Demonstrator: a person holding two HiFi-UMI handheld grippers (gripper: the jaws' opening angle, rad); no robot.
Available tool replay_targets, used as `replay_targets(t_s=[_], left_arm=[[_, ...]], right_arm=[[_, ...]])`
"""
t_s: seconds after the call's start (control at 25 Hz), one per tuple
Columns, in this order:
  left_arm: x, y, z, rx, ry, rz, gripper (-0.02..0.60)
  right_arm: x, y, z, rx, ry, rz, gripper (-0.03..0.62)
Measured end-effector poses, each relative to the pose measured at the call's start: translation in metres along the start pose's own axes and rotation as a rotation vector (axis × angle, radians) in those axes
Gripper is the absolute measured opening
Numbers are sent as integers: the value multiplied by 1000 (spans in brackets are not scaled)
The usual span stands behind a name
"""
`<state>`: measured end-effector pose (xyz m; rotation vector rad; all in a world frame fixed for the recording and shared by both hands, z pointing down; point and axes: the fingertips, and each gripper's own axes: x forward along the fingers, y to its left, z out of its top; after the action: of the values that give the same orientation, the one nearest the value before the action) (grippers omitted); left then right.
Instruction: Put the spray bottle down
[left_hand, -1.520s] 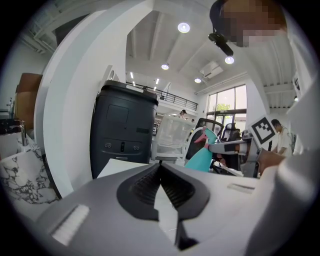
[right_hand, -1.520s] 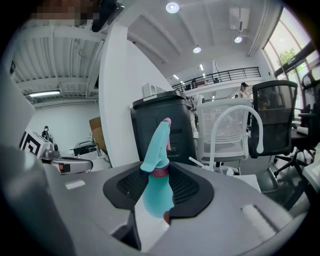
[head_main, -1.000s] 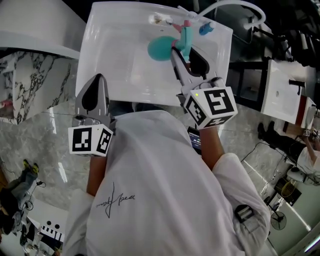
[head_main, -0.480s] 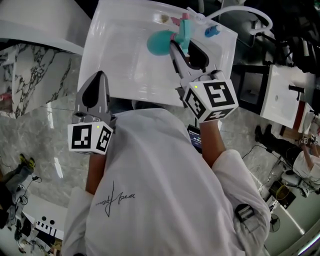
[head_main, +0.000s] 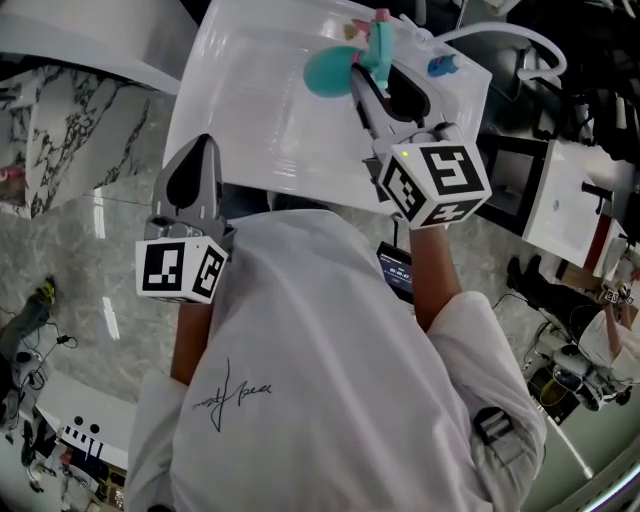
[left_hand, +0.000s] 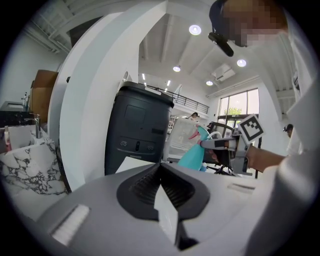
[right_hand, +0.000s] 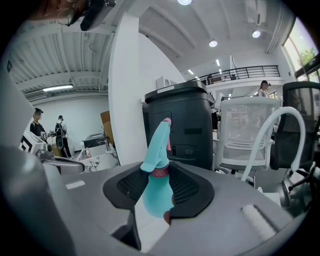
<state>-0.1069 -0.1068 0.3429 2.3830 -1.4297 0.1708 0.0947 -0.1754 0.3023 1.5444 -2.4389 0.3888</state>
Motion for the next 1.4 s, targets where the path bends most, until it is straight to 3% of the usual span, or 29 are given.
replay_targets(t_s=[1.4], left_arm=[[11, 46, 2, -31, 31, 31, 6]], right_arm=[[82, 16, -9, -15, 80, 62, 121]])
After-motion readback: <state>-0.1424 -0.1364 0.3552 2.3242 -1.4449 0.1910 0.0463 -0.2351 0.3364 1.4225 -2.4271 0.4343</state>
